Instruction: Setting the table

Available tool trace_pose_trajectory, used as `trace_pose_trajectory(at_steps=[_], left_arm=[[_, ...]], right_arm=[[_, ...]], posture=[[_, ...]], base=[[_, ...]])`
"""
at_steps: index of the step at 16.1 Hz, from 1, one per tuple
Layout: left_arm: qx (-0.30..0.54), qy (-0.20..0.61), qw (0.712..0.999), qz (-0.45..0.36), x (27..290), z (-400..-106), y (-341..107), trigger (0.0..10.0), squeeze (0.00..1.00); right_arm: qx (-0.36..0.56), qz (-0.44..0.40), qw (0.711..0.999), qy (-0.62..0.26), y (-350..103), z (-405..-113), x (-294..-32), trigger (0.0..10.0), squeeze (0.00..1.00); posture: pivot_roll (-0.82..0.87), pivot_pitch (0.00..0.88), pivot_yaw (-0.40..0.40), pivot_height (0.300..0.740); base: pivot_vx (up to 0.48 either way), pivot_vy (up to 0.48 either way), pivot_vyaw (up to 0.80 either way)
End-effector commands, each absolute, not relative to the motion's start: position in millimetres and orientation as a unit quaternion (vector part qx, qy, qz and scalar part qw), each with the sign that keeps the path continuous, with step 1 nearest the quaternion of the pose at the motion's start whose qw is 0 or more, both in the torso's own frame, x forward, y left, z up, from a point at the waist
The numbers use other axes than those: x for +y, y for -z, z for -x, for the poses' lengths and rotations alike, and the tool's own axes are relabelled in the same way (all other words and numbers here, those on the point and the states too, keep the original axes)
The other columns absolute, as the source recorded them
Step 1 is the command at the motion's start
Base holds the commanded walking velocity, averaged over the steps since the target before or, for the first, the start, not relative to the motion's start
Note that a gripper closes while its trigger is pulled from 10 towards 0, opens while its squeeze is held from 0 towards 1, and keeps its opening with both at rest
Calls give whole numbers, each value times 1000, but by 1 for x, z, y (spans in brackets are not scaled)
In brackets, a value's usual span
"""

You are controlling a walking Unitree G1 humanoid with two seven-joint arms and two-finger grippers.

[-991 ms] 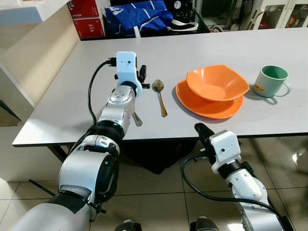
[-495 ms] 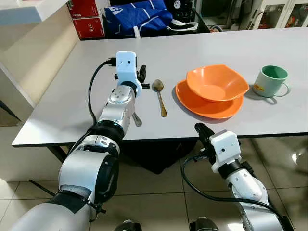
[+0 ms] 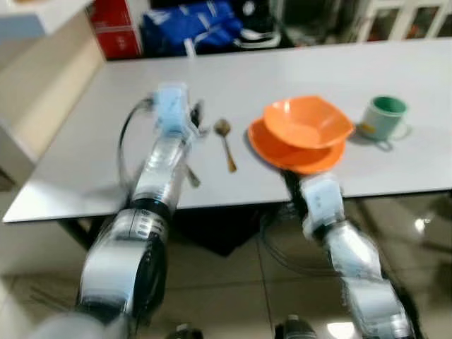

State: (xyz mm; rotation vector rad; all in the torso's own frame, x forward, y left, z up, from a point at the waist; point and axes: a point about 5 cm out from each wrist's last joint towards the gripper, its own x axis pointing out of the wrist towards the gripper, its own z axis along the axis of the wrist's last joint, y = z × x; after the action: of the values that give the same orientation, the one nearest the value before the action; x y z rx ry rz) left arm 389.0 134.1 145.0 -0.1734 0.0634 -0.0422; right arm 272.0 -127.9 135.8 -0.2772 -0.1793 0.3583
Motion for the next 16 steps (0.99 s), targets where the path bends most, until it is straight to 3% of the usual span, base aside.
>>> trace_pose_trajectory(at_steps=[1, 9, 14, 16], left_arm=[[31, 6, 995, 98, 143, -390, -148, 10000, 0], [28, 17, 994, 100, 142, -389, -151, 10000, 0], [7, 81, 997, -2, 143, -354, -128, 10000, 0], [48, 69, 996, 29, 147, -341, -109, 10000, 0]], right_arm=[[-76, 130, 972, -180, -128, -271, -127, 10000, 0], [-101, 130, 974, -155, -136, -296, -123, 10000, 0], [-85, 133, 976, -148, -120, -289, -130, 10000, 0], [-83, 133, 976, -150, -118, -288, -128, 10000, 0]], posture=[[-227, 0, 82, 702], [-237, 0, 107, 702], [-231, 0, 109, 702], [-225, 0, 107, 702]], base=[[0, 0, 0], [0, 0, 0], [0, 0, 0], [0, 0, 0]])
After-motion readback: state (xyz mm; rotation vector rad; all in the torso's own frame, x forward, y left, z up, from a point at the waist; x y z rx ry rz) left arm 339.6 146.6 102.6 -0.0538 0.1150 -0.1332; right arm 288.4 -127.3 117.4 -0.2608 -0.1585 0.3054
